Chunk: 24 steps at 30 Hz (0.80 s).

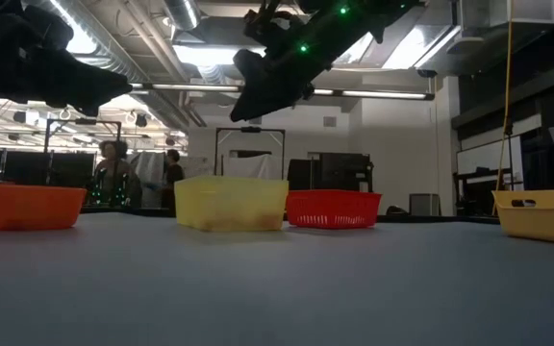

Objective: Sort Halloween decoration
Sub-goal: Return to Home Position

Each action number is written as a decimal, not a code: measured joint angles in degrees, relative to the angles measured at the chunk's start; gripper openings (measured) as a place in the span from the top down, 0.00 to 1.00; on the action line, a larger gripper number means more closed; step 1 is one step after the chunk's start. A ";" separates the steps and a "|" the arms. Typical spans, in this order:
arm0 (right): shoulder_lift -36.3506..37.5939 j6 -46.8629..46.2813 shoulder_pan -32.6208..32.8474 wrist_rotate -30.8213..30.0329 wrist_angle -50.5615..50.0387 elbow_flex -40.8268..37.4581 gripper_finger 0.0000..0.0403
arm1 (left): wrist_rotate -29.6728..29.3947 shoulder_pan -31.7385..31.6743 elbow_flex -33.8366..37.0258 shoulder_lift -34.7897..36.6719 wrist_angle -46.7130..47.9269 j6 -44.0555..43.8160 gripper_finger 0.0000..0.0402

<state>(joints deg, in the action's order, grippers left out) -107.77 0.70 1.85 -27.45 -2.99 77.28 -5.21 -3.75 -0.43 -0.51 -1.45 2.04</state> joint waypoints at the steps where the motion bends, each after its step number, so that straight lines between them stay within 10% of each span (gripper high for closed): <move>1: 0.25 1.26 0.00 0.00 -0.10 0.00 0.65 | 0.00 0.00 0.00 0.00 0.00 -0.01 0.70; 11: 7.62 3.84 0.04 2.59 -0.28 0.07 0.98 | -0.02 0.00 0.00 -0.01 0.00 -0.02 0.70; 24: 22.92 7.39 0.00 15.52 -21.25 0.11 0.99 | -0.02 0.00 0.00 -0.02 0.00 -0.02 0.70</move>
<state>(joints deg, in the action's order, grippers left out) -84.85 8.10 1.85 -11.93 -24.24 77.38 -5.23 -3.75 -0.43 -0.54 -1.45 2.03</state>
